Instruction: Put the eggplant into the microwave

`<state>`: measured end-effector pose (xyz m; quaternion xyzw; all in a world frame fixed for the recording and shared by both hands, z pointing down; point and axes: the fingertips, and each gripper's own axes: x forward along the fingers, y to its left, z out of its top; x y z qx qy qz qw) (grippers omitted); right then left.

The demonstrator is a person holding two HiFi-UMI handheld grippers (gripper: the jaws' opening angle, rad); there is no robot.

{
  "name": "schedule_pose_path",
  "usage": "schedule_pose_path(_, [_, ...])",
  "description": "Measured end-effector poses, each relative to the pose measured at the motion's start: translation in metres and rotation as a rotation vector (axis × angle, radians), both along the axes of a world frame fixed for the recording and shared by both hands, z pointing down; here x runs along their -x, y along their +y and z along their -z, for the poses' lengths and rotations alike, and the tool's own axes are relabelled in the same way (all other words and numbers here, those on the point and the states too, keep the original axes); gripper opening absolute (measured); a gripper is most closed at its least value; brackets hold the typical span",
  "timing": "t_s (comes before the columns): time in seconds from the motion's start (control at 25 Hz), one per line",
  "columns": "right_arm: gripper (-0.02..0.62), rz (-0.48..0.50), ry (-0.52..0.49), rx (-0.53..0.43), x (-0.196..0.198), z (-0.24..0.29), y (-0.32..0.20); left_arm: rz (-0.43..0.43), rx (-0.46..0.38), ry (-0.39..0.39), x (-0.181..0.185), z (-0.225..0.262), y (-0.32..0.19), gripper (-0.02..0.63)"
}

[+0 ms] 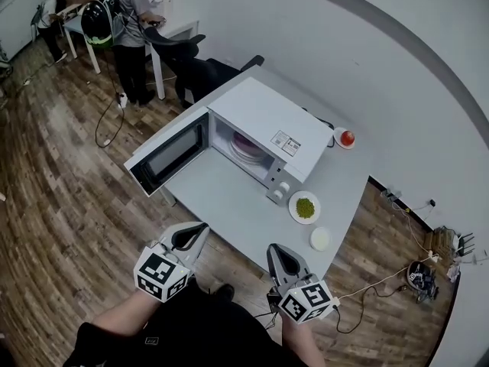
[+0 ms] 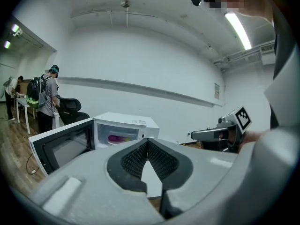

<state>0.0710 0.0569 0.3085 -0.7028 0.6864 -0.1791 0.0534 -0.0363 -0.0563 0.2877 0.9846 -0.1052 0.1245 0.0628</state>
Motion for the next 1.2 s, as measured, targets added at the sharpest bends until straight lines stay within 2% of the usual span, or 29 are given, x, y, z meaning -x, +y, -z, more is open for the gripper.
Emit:
schedule_pose_path(0.16, [0.015,0.043,-0.002,-0.024,0.006,0.01,0.016,0.009,-0.039,-0.024,-0.005,-0.002,0.017,0.008])
schedule_pose_path(0.32, [0.015,0.062,0.038,-0.021,0.009,0.015,0.017,0.007,-0.046,-0.007,-0.006,0.008,0.021,0.008])
schedule_pose_path(0.56, [0.015,0.015,0.051,-0.064,0.007,0.034,0.007,-0.01,-0.089,0.019,0.001,0.024,0.01,0.008])
schedule_pose_path(0.84, [0.014,0.029,0.086,-0.091,0.028,0.046,-0.019,-0.03,-0.116,0.045,0.013,0.035,-0.006,0.008])
schedule_pose_path(1.2, [0.014,-0.006,0.083,-0.103,0.03,0.054,-0.038,-0.051,-0.098,0.067,0.02,0.045,-0.026,0.009])
